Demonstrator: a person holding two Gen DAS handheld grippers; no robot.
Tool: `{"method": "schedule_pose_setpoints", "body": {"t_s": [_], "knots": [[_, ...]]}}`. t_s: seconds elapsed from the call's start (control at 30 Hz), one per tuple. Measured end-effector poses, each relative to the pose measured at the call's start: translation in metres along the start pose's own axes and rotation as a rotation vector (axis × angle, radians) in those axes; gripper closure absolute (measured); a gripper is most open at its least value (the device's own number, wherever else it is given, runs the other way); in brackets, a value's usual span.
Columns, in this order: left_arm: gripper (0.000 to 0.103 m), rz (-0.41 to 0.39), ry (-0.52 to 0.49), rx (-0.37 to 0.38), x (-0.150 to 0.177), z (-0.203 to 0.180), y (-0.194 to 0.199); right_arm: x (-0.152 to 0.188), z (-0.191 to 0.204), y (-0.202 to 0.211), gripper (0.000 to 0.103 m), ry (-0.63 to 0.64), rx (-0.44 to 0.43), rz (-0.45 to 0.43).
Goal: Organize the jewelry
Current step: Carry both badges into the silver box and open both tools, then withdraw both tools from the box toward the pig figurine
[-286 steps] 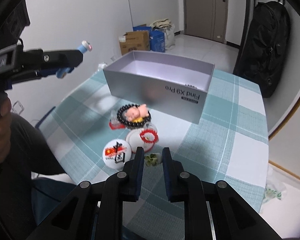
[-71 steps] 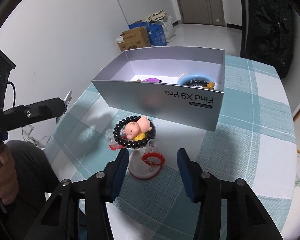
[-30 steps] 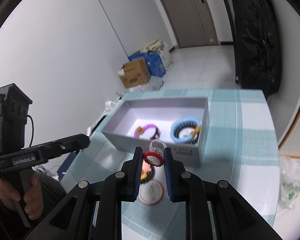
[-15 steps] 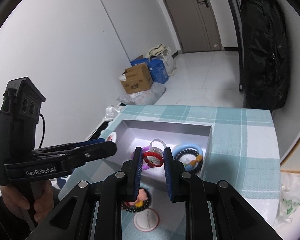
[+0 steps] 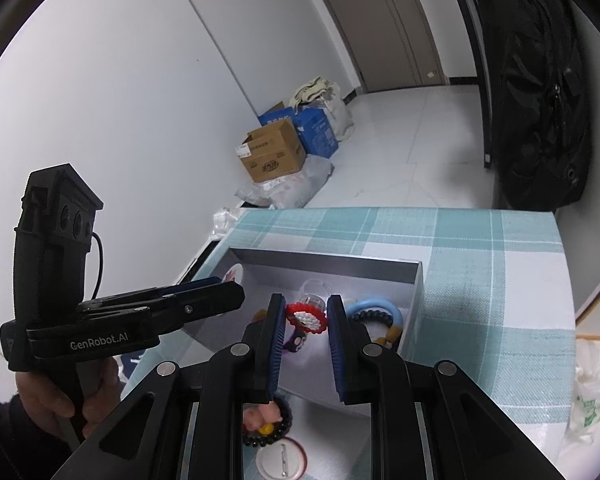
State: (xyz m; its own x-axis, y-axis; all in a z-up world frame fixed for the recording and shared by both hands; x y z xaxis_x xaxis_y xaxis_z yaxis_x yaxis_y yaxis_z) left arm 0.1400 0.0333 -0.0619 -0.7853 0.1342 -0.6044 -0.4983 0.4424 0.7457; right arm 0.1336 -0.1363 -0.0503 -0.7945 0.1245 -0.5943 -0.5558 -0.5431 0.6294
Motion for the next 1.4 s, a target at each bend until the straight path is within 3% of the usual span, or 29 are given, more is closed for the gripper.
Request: {"method": "schedule_pose_setpoints", "body": {"t_s": [0.47, 0.53, 0.6, 0.73, 0.9, 1.4], "knots": [[0.065, 0.025, 0.005, -0.043, -0.003, 0.004, -0.012, -0.003, -0.009, -0.008, 0.08, -0.037, 0.0, 0.023], [0.065, 0.021, 0.017, -0.007, -0.004, 0.005, -0.013, -0.003, -0.013, -0.009, 0.069, -0.055, 0.014, 0.029], [0.063, 0.025, 0.016, 0.0, -0.004, 0.003, -0.013, -0.004, -0.017, -0.006, 0.067, -0.073, 0.007, 0.018], [0.041, -0.006, -0.02, -0.006, -0.003, -0.005, -0.007, -0.005, -0.013, 0.002, 0.054, -0.059, -0.008, -0.011], [0.04, -0.009, -0.044, -0.029, -0.001, -0.009, -0.006, -0.004, -0.002, 0.013, 0.045, -0.021, -0.041, -0.053], [0.04, -0.085, -0.038, -0.032, 0.005, -0.006, 0.015, -0.003, -0.004, 0.024, 0.036, -0.014, -0.03, -0.108]]}}
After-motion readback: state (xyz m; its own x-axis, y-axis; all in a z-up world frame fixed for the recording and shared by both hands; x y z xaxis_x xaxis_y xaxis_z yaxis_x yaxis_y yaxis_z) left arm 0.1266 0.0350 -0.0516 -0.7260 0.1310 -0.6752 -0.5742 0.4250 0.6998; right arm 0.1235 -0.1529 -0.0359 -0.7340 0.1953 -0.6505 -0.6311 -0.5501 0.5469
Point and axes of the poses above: each gripper's, at about its wrist camera, not at the fingertips, and y roughly against the way its jaws point, z to its left, x to its underside, the point moved 2 cm from there along -y, roughly the way its jaws point, and after that the axes turned 10 degrees about -y, right-handed, at the moved point
